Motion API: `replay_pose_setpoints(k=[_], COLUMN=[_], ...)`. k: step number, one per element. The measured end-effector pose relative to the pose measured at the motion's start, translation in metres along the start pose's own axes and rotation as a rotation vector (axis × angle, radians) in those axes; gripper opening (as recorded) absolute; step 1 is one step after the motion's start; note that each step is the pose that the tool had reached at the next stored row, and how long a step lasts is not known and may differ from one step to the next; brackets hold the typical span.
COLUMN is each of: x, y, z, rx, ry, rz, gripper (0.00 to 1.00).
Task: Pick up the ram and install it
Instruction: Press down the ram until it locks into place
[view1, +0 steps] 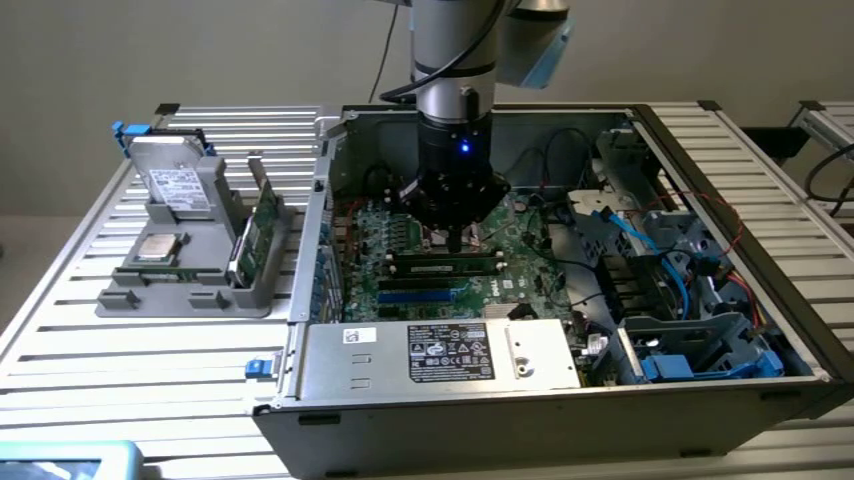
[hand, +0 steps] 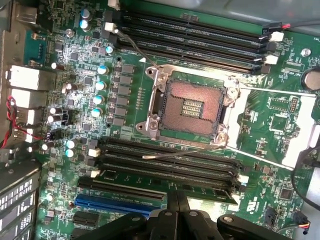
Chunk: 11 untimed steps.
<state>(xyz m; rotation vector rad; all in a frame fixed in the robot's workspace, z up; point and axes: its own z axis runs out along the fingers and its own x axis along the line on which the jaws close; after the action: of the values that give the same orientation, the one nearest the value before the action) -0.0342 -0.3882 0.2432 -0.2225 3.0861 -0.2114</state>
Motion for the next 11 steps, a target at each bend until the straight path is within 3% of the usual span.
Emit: replay_pose_setpoints(k=[11], x=[0.0000], y=[0.0000], z=[0.0000], rx=[0.0061], ry=[0.0030], rz=[0.129], gripper=[0.11])
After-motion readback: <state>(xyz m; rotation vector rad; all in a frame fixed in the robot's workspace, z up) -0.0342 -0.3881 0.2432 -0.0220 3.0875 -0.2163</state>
